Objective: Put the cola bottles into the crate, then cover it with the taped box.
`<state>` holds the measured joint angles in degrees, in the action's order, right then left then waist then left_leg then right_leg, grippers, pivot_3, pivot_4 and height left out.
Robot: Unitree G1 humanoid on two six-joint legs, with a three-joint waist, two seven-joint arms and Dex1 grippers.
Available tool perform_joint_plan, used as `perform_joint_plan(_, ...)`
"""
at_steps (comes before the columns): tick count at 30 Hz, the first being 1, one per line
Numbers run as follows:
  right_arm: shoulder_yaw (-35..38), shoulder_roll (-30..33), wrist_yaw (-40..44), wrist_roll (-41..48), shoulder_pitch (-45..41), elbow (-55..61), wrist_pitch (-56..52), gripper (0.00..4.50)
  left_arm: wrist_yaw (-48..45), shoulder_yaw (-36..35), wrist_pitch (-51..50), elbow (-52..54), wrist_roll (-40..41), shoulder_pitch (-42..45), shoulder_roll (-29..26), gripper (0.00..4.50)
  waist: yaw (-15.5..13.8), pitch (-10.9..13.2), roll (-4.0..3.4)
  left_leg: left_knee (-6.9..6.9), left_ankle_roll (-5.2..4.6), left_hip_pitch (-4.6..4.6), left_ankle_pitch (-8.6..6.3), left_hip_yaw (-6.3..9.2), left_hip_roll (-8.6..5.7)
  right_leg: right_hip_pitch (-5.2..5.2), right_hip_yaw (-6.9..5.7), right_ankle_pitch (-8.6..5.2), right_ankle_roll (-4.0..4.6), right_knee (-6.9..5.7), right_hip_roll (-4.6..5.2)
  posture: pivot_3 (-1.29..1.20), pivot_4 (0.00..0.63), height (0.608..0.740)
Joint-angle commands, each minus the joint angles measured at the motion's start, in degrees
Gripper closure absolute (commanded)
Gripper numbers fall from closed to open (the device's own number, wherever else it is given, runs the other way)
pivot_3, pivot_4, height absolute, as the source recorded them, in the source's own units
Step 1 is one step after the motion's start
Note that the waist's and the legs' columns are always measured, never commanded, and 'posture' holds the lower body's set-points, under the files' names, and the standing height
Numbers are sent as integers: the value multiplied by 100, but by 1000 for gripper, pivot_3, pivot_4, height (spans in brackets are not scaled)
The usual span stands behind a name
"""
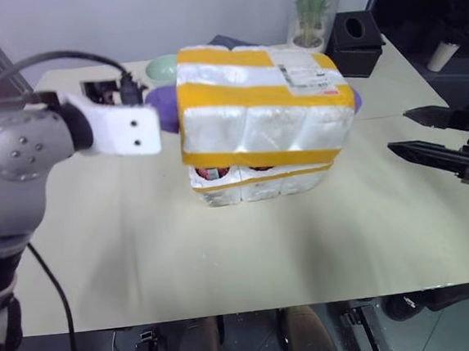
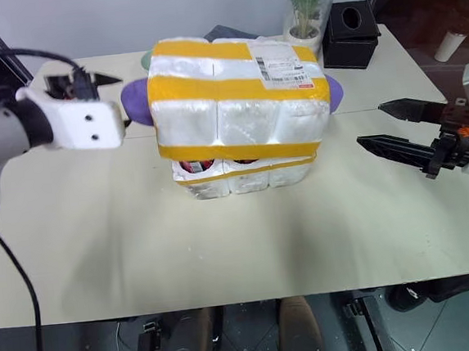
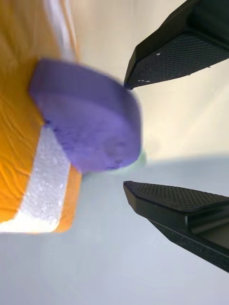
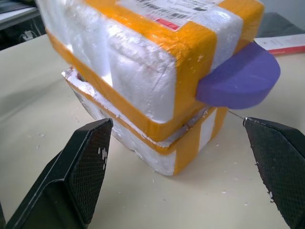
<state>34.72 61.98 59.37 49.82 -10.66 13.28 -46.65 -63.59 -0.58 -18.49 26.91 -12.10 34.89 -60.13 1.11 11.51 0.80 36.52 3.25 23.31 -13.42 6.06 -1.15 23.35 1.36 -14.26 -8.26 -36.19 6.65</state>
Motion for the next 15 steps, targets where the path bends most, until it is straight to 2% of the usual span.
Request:
perform_joint_plan(1, 122, 61, 100, -20, -57, -22, 154, 0, -822, -956, -346, 437, 826, -956, -470, 1334, 15, 0, -3, 0, 0, -1, 0, -2, 0, 0, 1, 0, 0, 0, 0, 0, 150, 740)
perform_joint_plan(4, 32, 102, 102, -54, -132, -76, 173, 0, -1624, -1799, -512, 474, 1503, -2230, -692, 1334, 18, 1, -6, -2, 0, -3, 0, -2, 3, 2, 2, -1, 3, -3, -1, 0, 150, 740)
perform_joint_plan(6, -33, 127, 111, -92, -154, -95, 189, 0, -1746, -2092, -1082, 294, 2320, -2315, -516, 1334, -35, 2, -7, -3, 0, -4, 0, -2, 3, 1, 1, -1, 4, -2, -1, 0, 150, 740)
perform_joint_plan(9, -41, 174, 202, -81, -173, -118, 138, 0, -1666, -2390, -2776, -408, 4024, -1405, -168, 1334, -111, 3, -9, 24, 0, -1, 0, 8, 3, -20, -12, -12, 21, 0, -1, 0, 150, 740)
perform_joint_plan(11, -37, 232, 306, -45, -186, -117, 81, 0, -1730, -2475, -3840, -1085, 4938, -673, -167, 1334, -95, 4, -8, 48, 0, 6, 0, 19, 3, -27, -23, -9, 16, 0, -3, 0, 150, 740)
perform_joint_plan(13, -30, 321, 432, 7, -202, -102, 15, 0, -1843, -2359, -4219, -1755, 5289, -157, -279, 1334, -45, 4, -8, 51, 0, 4, -1, 18, 0, -34, -22, -4, 4, 1, -1, 0, 150, 740)
perform_joint_plan(15, -23, 434, 531, 38, -234, -107, -59, 0, -2038, -2045, -4182, -2259, 5293, 98, -488, 1334, 10, 3, -10, 48, -1, 2, -1, 19, 0, -30, -23, -4, -4, -4, -2, 0, 150, 740)
